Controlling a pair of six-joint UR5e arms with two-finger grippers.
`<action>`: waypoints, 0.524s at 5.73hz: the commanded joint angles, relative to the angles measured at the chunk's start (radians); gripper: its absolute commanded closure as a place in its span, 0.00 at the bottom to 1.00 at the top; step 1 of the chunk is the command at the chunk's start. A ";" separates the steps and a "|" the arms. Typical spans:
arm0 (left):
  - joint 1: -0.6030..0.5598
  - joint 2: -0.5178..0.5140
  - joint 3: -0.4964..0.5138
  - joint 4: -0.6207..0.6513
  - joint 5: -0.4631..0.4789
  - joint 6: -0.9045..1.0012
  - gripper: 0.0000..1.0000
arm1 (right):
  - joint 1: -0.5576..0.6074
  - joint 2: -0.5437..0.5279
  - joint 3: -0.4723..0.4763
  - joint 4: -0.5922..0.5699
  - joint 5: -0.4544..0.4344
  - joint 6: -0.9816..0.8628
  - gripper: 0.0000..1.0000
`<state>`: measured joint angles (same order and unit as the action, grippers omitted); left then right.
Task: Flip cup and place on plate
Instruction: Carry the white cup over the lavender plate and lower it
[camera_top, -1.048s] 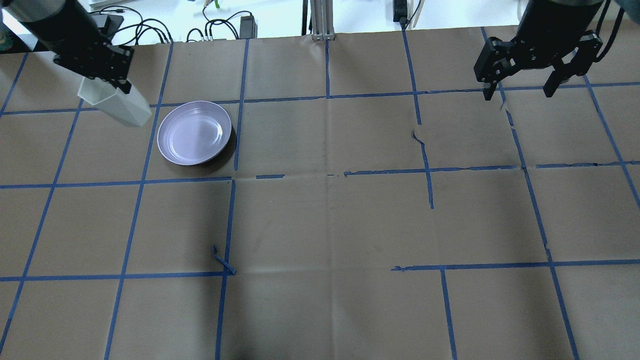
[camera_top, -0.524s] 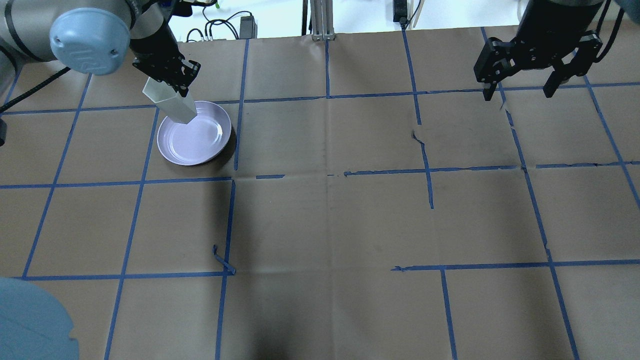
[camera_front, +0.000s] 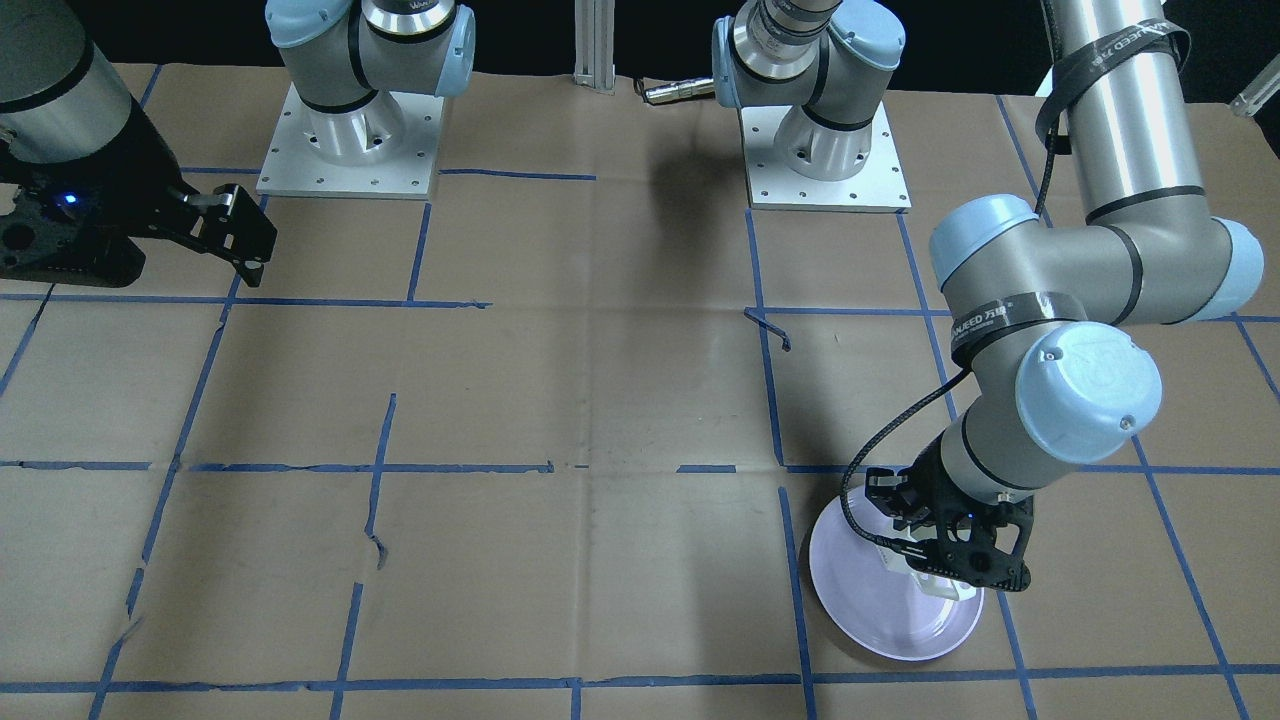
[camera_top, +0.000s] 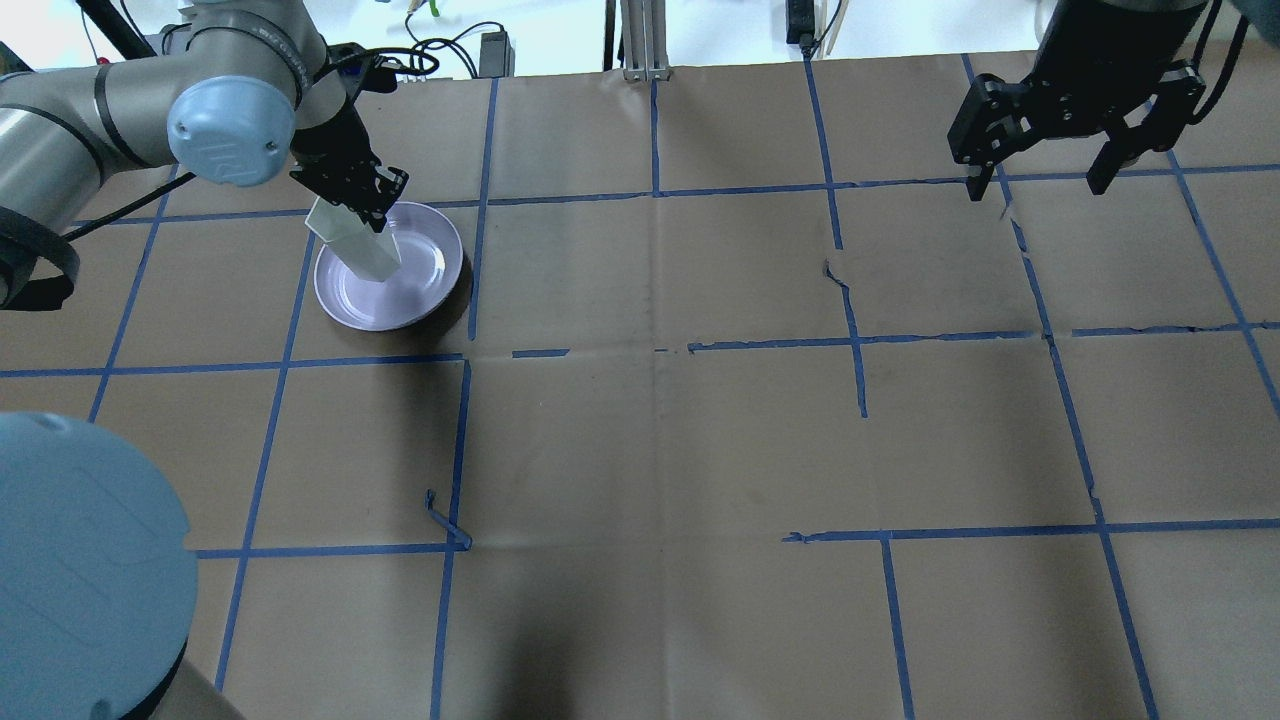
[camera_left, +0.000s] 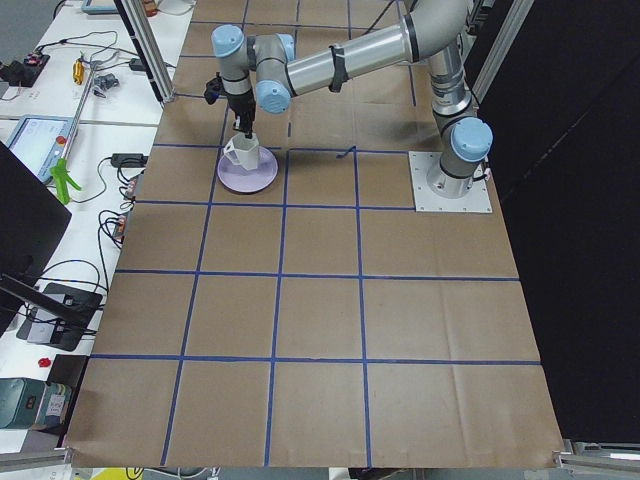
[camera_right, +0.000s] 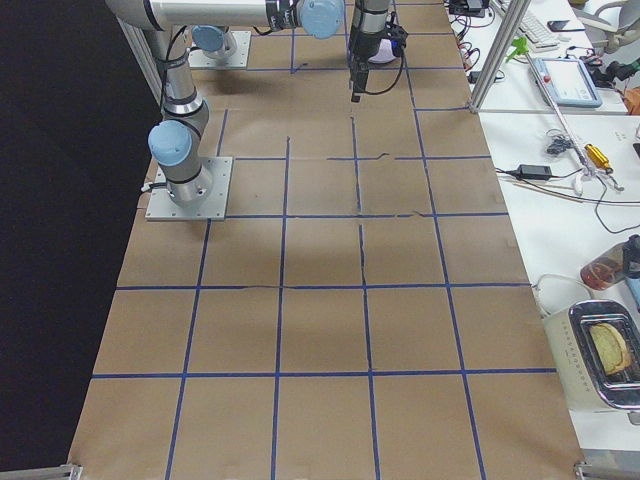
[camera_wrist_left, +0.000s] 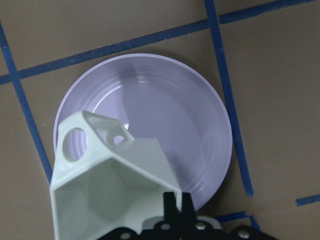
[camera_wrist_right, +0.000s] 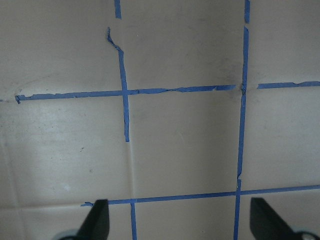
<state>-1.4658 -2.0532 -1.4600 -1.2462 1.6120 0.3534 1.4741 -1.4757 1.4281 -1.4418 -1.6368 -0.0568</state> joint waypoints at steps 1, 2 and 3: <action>0.002 -0.021 -0.013 0.002 -0.001 0.007 1.00 | 0.000 0.000 0.000 0.001 0.000 0.000 0.00; 0.002 -0.027 -0.011 0.002 0.002 0.006 0.47 | 0.000 0.000 0.000 0.001 0.000 0.000 0.00; 0.004 -0.022 -0.003 0.004 0.012 0.006 0.01 | 0.000 0.000 0.000 0.001 0.000 0.000 0.00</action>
<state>-1.4628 -2.0766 -1.4687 -1.2436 1.6166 0.3593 1.4742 -1.4757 1.4281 -1.4405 -1.6368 -0.0568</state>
